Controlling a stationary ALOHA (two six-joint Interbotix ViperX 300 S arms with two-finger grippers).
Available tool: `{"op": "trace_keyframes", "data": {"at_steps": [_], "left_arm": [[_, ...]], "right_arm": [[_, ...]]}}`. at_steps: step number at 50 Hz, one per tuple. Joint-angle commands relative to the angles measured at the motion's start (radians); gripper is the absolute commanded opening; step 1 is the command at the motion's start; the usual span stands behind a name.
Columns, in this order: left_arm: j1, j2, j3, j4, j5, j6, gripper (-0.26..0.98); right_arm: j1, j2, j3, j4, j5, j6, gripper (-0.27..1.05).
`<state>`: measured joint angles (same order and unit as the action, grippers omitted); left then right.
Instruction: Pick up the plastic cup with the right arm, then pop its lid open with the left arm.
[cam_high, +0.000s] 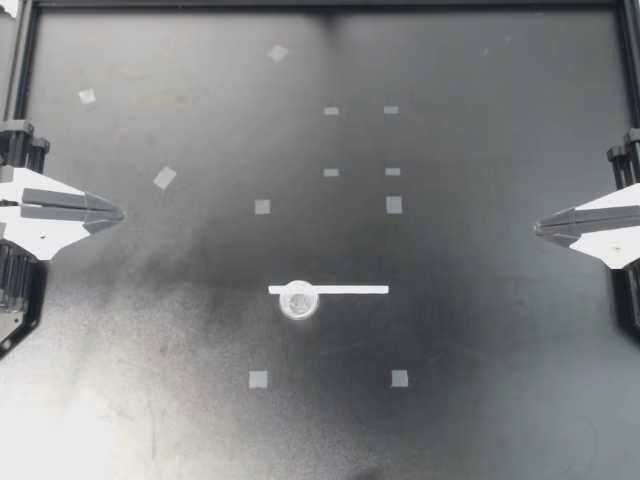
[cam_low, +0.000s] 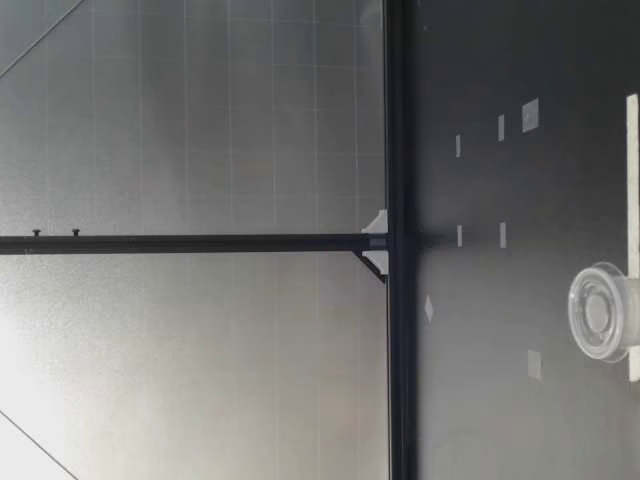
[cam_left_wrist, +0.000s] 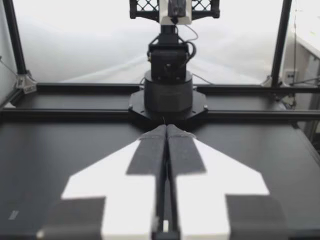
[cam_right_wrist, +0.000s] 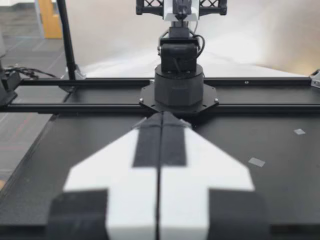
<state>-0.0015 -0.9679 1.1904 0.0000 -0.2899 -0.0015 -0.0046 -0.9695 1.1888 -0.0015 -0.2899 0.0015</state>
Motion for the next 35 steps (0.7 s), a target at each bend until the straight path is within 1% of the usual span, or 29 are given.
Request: {"op": "trace_keyframes", "data": {"at_steps": [1,5,12,16,19,22,29,35], "left_arm": [[-0.012,-0.002,0.054,-0.002,-0.043,0.003,0.12],[-0.014,-0.012,0.074,-0.002,-0.067,-0.006,0.03],[-0.012,0.005,0.06,-0.006,-0.041,-0.014,0.01],[-0.014,0.048,0.031,-0.023,0.009,-0.014,0.01],[-0.012,0.097,0.0,-0.04,0.049,-0.014,0.01],[-0.014,0.152,-0.029,-0.043,0.071,-0.014,0.01],[-0.012,0.275,-0.084,-0.043,0.072,-0.014,0.01],[-0.014,0.364,-0.114,-0.046,0.06,-0.015,0.01]], "right_arm": [[-0.005,0.011,0.002,0.0,-0.015,0.0,-0.03],[-0.006,0.005,0.025,-0.002,-0.018,0.0,-0.1],[-0.006,0.014,0.021,0.0,-0.014,0.003,-0.1],[-0.005,0.041,0.023,0.0,-0.011,0.006,-0.1],[-0.005,0.08,0.025,0.0,-0.011,0.009,-0.1],[-0.005,0.117,0.025,0.0,-0.011,0.017,-0.1],[-0.006,0.236,0.008,0.0,-0.017,0.063,-0.1],[-0.005,0.344,-0.008,-0.002,-0.028,0.098,-0.1]]}}
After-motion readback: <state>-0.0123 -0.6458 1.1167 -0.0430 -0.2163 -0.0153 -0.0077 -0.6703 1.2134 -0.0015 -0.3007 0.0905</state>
